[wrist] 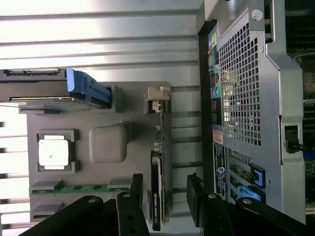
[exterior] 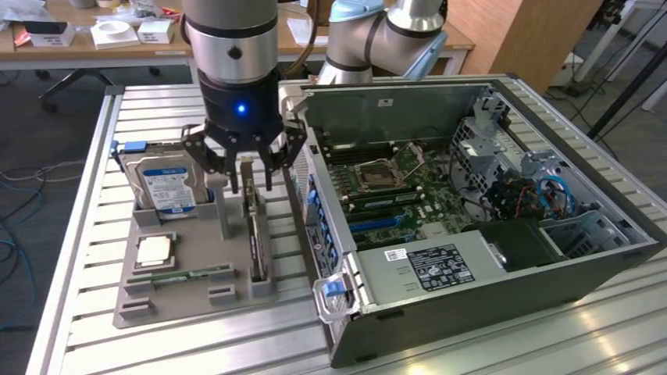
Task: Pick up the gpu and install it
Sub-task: 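Pick up the gpu and move the gpu toward the slot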
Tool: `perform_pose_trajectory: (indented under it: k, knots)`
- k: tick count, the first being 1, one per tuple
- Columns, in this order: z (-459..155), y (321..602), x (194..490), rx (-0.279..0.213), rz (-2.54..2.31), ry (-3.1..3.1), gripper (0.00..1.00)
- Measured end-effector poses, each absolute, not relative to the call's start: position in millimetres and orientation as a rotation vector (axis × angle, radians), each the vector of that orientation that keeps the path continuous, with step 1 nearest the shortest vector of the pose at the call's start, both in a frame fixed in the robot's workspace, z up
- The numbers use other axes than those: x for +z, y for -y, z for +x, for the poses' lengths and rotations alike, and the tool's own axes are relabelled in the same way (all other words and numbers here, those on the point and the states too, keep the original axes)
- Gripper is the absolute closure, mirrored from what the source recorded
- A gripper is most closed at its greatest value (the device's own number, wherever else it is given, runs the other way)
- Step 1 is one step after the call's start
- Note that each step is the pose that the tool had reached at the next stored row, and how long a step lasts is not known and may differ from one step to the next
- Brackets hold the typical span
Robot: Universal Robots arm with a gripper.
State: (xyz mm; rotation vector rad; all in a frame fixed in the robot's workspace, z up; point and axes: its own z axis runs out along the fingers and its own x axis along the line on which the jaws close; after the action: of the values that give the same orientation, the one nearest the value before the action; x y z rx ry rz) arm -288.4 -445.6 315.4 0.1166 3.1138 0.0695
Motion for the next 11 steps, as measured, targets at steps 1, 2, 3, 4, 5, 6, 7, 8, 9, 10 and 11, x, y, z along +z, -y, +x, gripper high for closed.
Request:
perform_pose_trajectory:
  k: [1,2,3,4,5,6,7,8,9,10,11]
  knots:
    - [-288.6,446.3,315.4,0.069,0.117,-3.114,0.51]
    - [-288.8,447.4,315.4,0.069,0.117,-3.114,0.51]
    - [-289.0,448.5,315.3,0.069,0.117,-3.114,0.51]
    - [-289.2,449.6,315.3,0.069,0.117,-3.114,0.51]
    - [-289.3,450.6,315.3,0.069,0.117,-3.114,0.51]
    - [-289.4,451.3,315.3,0.069,0.117,-3.114,0.51]
    - [-289.6,451.8,315.2,0.069,0.117,-3.114,0.51]
    - [-289.7,452.3,315.2,0.069,0.117,-3.114,0.51]
    - [-289.8,452.7,315.1,0.069,0.117,-3.114,0.51]
    - [-289.8,452.8,315.1,0.069,0.117,-3.114,0.51]
    - [-289.8,452.8,314.4,0.07,0.117,-3.114,0.51]
